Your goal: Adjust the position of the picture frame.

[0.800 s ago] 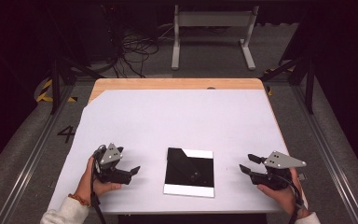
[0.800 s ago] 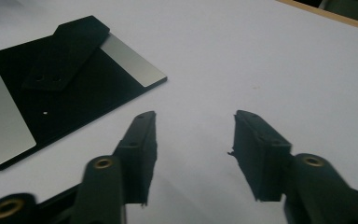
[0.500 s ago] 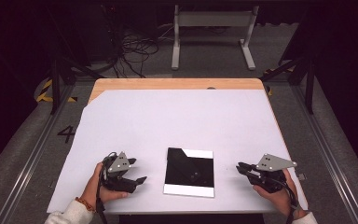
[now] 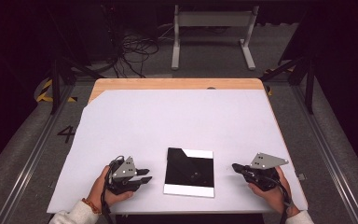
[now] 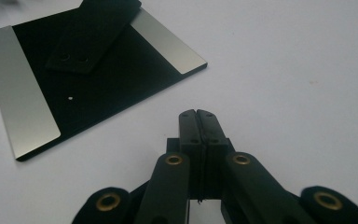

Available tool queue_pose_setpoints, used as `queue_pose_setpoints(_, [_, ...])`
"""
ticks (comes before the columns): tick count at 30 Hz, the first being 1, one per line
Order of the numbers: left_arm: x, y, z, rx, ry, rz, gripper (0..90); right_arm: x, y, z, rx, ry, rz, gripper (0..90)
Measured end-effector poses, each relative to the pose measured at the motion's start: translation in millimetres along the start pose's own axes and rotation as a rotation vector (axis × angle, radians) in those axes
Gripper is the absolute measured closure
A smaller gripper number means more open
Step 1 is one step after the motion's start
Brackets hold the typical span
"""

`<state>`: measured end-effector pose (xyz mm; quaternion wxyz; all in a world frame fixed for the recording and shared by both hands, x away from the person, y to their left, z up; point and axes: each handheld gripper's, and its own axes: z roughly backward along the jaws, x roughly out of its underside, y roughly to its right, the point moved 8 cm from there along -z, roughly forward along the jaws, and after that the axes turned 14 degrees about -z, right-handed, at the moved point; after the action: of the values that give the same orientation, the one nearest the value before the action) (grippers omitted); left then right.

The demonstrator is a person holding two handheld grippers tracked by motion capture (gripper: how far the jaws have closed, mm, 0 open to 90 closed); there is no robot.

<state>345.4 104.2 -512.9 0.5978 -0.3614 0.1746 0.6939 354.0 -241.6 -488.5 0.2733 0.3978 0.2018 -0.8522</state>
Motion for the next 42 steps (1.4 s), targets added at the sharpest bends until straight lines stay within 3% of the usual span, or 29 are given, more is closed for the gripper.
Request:
queue_pose_setpoints(3, [-0.5,8.6,-6.0,0.055,-0.036,-0.036,86.8,-4.0,-0.7,-6.0,-0.011,0.003,-0.008,90.0])
queue_pose_setpoints(8, [-7.5,18.0,-10.7,0.088,-0.036,-0.054,89.1,-10.4,-9.1,-20.1,-0.033,-0.009,-0.006,90.0])
queue_pose_setpoints(14, [-13.1,24.0,-17.0,0.106,-0.046,-0.07,88.0,-17.1,-13.2,-34.8,-0.03,-0.029,0.0,90.0])
queue_pose_setpoints(25, [-15.4,23.5,-19.1,0.144,-0.058,-0.069,90.0,-20.2,-10.9,-60.3,-0.048,-0.071,-0.045,90.0])
queue_pose_setpoints(32, [-17.4,23.3,-21.8,0.158,-0.048,-0.096,90.0,-22.0,-10.2,-68.4,-0.047,-0.092,-0.053,90.0])
queue_pose_setpoints(39, [-18.8,23.4,-24.3,0.174,-0.04,-0.094,89.9,-23.7,-8.9,-70.8,-0.065,-0.098,-0.074,90.0])
queue_pose_setpoints(42, [-20.6,24.3,-25.9,0.175,-0.038,-0.068,89.9,-24.6,-8.5,-71.8,-0.06,-0.1,-0.061,90.0])
